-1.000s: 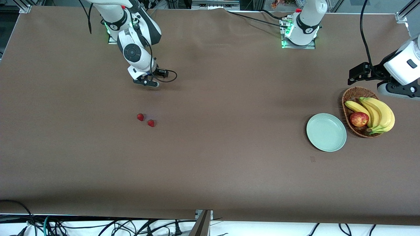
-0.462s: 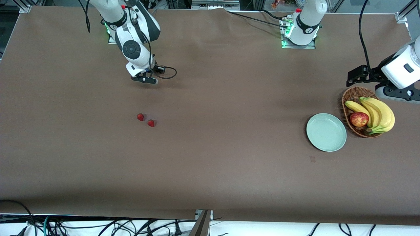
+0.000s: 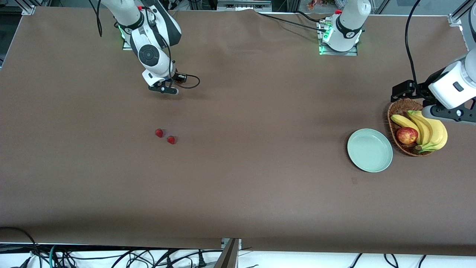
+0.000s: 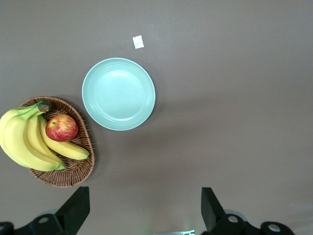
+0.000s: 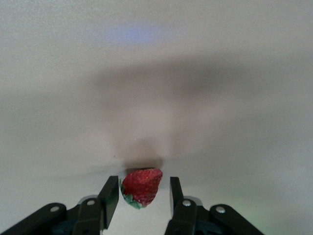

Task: Collect all strawberries into plate
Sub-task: 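Grasp the strawberry with the right gripper while the left gripper moves toward the plate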

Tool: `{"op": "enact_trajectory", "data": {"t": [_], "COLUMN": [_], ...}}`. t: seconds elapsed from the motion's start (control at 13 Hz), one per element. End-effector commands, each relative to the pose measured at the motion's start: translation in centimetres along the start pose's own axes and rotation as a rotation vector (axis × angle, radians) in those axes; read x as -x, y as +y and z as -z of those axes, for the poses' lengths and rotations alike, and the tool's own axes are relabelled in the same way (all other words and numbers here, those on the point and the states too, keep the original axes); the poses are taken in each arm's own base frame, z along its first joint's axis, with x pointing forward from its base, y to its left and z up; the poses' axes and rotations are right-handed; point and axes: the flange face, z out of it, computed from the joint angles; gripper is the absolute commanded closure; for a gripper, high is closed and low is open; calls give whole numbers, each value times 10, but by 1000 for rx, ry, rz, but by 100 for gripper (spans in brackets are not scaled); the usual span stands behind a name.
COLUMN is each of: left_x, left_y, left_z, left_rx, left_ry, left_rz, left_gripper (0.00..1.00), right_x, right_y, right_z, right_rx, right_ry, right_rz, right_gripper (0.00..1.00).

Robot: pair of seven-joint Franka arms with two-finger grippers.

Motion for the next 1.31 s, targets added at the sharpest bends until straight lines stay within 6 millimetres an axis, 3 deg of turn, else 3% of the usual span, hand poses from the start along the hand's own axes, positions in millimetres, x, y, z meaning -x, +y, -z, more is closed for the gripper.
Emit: {"op": "enact_trajectory", "data": {"t": [0.0,0.46,0.77,1.0,1.23], "left_x": [-13,-22,-26,-26,-29], "left_y": [-3,-1,11,11,11], "left_z": [-9,-21,-18,-21,-30], "left_rx": [5,13,17,13,20], "left_ry": [-17,-34,-25,-33,-50], "left_rz": [-7,-10,-32,-27,-24], "left_gripper": [0,0,0,0,0], "right_x": [6,3,3,-3,-14], "right_y": [2,0,-1,-7,-25], "right_z": [-1,-10,-9,0,22], "right_rx": [-6,-22,-24,-40,-76], "right_ry": [3,14,16,33,66], "right_rz": [-8,-9,-9,1,11], "right_gripper": [50,57,77,79,79]}}
